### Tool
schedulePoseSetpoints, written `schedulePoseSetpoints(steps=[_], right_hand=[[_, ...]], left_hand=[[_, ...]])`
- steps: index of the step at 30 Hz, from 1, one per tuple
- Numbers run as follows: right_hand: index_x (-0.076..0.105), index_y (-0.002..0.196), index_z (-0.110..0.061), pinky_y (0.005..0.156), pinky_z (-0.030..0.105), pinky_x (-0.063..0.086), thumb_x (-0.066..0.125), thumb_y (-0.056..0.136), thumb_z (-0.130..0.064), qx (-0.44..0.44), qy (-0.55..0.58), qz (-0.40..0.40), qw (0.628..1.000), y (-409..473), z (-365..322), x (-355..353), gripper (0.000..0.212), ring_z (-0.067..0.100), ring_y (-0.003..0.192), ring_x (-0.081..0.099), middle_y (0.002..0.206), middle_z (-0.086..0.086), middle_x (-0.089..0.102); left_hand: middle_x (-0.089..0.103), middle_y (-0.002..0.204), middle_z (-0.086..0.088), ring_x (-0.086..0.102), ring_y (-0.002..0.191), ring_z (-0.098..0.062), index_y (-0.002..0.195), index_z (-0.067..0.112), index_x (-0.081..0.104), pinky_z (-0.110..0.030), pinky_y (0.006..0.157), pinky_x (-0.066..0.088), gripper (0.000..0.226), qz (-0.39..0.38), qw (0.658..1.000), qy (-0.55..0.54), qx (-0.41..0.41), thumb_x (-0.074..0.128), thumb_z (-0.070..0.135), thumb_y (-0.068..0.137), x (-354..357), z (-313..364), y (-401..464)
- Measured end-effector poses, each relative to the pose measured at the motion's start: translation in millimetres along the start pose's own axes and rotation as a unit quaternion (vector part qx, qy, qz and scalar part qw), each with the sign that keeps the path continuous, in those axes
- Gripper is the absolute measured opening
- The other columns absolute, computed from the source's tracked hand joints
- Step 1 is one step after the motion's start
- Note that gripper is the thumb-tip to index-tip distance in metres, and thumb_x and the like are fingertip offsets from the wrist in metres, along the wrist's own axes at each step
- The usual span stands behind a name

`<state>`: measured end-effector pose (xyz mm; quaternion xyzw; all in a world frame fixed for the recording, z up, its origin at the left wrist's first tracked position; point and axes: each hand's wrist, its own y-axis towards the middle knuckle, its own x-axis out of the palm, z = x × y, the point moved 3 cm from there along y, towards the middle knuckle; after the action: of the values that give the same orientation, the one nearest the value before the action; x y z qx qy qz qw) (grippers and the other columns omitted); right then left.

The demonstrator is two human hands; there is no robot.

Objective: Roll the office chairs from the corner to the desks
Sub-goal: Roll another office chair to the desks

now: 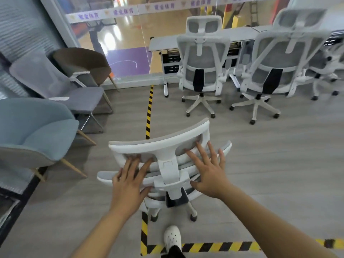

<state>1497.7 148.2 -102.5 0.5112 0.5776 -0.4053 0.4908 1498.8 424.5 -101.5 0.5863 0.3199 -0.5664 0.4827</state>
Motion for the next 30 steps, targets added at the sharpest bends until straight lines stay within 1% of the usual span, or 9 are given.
schedulePoseSetpoints(steps=[2, 7, 11, 13, 17, 19, 21, 27, 30], right_hand=[[-0.009, 0.148, -0.052, 0.113, 0.055, -0.021, 0.058, 0.071, -0.058, 0.021, -0.012, -0.006, 1.0, 28.6, 21.9, -5.4, 0.102, 0.028, 0.146, -0.029, 0.162, -0.008, -0.02], [-0.028, 0.141, -0.055, 0.114, 0.058, -0.017, 0.055, 0.075, -0.06, 0.079, -0.025, -0.044, 0.996, 98.1, 75.6, -20.0, 0.106, 0.028, 0.141, -0.038, 0.153, -0.01, -0.04], [-0.037, 0.138, -0.051, 0.115, 0.06, -0.016, 0.056, 0.079, -0.06, 0.119, -0.03, -0.086, 0.989, 152.6, 113.0, -39.2, 0.111, 0.032, 0.14, -0.039, 0.149, -0.007, -0.046], [-0.039, 0.136, -0.051, 0.114, 0.061, -0.017, 0.058, 0.079, -0.059, 0.136, -0.019, -0.101, 0.985, 177.9, 128.9, -45.5, 0.113, 0.033, 0.139, -0.04, 0.15, -0.006, -0.046], [-0.04, 0.134, -0.053, 0.114, 0.06, -0.018, 0.06, 0.076, -0.054, 0.159, -0.008, -0.119, 0.98, 222.0, 164.5, -56.6, 0.116, 0.032, 0.138, -0.041, 0.148, -0.007, -0.048], [-0.039, 0.135, -0.054, 0.114, 0.06, -0.018, 0.06, 0.075, -0.052, 0.164, -0.005, -0.115, 0.98, 241.2, 181.6, -59.6, 0.116, 0.031, 0.138, -0.041, 0.147, -0.008, -0.049], [-0.038, 0.135, -0.054, 0.113, 0.06, -0.019, 0.061, 0.073, -0.051, 0.168, 0.001, -0.114, 0.979, 258.8, 197.1, -61.5, 0.117, 0.031, 0.137, -0.042, 0.147, -0.009, -0.049], [-0.036, 0.14, -0.048, 0.111, 0.062, -0.021, 0.061, 0.073, -0.059, 0.143, 0.007, -0.112, 0.983, 304.7, 243.7, -68.0, 0.119, 0.036, 0.135, -0.044, 0.146, -0.006, -0.051], [-0.033, 0.141, -0.049, 0.11, 0.065, -0.019, 0.061, 0.071, -0.06, 0.113, 0.024, -0.099, 0.988, 323.3, 264.2, -66.8, 0.118, 0.036, 0.132, -0.047, 0.148, -0.009, -0.049]], left_hand=[[0.023, 0.16, -0.003, 0.014, 0.148, -0.025, 0.151, 0.037, 0.026, -0.047, 0.102, 0.031, 0.091, -0.008, 1.0, -0.002, 0.008, 0.076, 0.046, 0.075, 9.0, 4.6, 42.4], [0.013, 0.163, -0.001, 0.009, 0.15, -0.023, 0.152, 0.041, 0.019, -0.046, 0.105, 0.029, 0.096, -0.027, 0.999, -0.004, 0.03, 0.075, 0.05, 0.074, 34.7, 15.0, 148.4], [0.012, 0.163, 0.0, 0.007, 0.149, -0.022, 0.152, 0.043, 0.015, -0.046, 0.109, 0.027, 0.101, -0.04, 0.998, -0.013, 0.045, 0.076, 0.049, 0.072, 46.8, 28.3, 228.1], [0.009, 0.164, 0.001, 0.006, 0.15, -0.022, 0.152, 0.044, 0.012, -0.049, 0.109, 0.03, 0.098, -0.047, 0.997, -0.028, 0.057, 0.074, 0.048, 0.075, 51.5, 33.0, 263.9], [-0.011, 0.163, 0.005, -0.012, 0.149, -0.019, 0.151, 0.047, -0.001, -0.049, 0.117, 0.018, 0.089, -0.058, 0.995, -0.011, 0.086, 0.059, 0.05, 0.086, 61.4, 43.3, 331.6], [-0.016, 0.162, 0.005, -0.016, 0.149, -0.019, 0.151, 0.047, -0.006, -0.048, 0.119, 0.014, 0.087, -0.062, 0.993, 0.002, 0.096, 0.055, 0.051, 0.089, 66.6, 48.6, 360.1], [-0.016, 0.162, 0.005, -0.015, 0.149, -0.019, 0.151, 0.047, -0.005, -0.048, 0.118, 0.014, 0.09, -0.064, 0.993, 0.005, 0.097, 0.058, 0.05, 0.087, 72.8, 53.2, 385.9], [-0.027, 0.159, 0.007, -0.027, 0.145, -0.017, 0.149, 0.045, -0.018, -0.047, 0.121, 0.004, 0.092, -0.099, 0.991, 0.051, 0.08, 0.053, 0.05, 0.09, 78.5, 74.3, 447.0], [-0.027, 0.159, 0.007, -0.032, 0.143, -0.015, 0.15, 0.042, -0.017, -0.051, 0.12, -0.003, 0.095, -0.107, 0.993, 0.046, 0.038, 0.055, 0.047, 0.089, 82.2, 87.1, 465.5]])
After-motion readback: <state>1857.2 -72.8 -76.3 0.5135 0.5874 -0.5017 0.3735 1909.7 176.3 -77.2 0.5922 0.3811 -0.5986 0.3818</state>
